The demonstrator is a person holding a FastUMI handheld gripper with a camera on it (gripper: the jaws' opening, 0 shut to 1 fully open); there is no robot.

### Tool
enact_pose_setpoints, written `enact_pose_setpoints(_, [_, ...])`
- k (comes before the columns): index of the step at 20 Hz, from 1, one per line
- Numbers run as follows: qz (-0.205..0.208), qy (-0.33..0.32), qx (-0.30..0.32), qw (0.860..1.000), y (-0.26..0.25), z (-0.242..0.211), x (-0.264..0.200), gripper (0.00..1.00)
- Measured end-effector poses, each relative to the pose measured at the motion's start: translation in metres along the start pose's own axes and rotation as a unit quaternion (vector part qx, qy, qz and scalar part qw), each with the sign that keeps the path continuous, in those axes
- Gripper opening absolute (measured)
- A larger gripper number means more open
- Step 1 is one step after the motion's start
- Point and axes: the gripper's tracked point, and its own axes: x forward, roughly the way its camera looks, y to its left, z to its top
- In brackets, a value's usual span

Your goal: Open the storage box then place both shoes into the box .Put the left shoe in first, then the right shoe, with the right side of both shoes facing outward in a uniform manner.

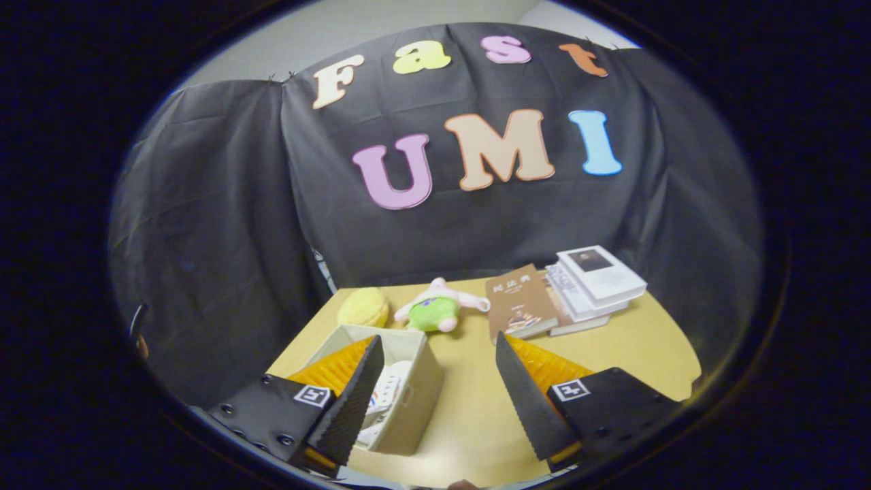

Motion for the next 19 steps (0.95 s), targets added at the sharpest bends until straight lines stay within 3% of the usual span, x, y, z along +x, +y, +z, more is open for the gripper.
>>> enact_pose_setpoints(7, [-0.057, -0.051, -0.017, 0.997, -0.092, 0.042, -0.034, 1.0])
enact_pose_setpoints(19, [-0.083, -0.127, -0.021, 0.988, -0.172, 0.088, -0.059, 1.0])
